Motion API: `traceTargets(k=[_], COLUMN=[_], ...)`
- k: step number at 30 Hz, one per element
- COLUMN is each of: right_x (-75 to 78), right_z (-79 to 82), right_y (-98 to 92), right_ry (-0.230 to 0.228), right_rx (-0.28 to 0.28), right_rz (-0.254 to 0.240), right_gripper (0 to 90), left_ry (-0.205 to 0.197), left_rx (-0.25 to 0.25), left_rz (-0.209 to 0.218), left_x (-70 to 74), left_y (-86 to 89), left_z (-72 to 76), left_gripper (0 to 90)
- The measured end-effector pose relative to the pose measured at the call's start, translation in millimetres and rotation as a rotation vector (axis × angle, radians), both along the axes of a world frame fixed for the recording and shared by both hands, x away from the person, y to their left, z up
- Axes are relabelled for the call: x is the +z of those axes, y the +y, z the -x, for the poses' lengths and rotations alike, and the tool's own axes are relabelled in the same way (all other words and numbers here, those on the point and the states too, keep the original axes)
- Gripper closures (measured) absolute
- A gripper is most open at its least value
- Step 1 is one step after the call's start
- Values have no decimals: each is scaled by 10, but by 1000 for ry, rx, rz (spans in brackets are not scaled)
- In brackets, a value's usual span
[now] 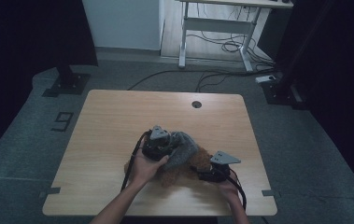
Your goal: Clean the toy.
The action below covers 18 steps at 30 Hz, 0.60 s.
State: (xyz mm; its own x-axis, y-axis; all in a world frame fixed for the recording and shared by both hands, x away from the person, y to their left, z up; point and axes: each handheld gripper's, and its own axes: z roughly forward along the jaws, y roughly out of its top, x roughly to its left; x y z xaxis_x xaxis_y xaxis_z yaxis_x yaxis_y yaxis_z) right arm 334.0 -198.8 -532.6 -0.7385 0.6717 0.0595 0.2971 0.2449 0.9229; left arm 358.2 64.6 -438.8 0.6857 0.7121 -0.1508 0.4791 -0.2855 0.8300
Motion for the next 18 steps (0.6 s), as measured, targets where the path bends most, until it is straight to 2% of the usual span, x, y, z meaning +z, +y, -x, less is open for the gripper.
traceTargets(k=[8, 12, 14, 16, 17, 18], right_x=[-5, -7, -10, -14, -16, -21], right_z=[-8, -13, -17, -21, -23, -29], right_y=[-9, -10, -12, -18, -23, -32], right_ry=[6, 8, 10, 15, 19, 22], right_rx=[-1, -3, -4, -7, -7, -7], right_rz=[-8, -13, -16, -20, -23, -27], right_gripper=[314, 313, 312, 311, 310, 309], left_ry=[-9, -1, 1, 16, 42, 77], left_rx=[78, 142, 179, 210, 230, 233], left_rz=[23, 41, 31, 11, -8, -6], left_x=[43, 5, -40, -108, -182, -257], left_y=[390, 678, 800, 901, 969, 1021], left_z=[-45, -62, -67, -83, -103, -121], left_gripper=[808, 807, 807, 807, 807, 807])
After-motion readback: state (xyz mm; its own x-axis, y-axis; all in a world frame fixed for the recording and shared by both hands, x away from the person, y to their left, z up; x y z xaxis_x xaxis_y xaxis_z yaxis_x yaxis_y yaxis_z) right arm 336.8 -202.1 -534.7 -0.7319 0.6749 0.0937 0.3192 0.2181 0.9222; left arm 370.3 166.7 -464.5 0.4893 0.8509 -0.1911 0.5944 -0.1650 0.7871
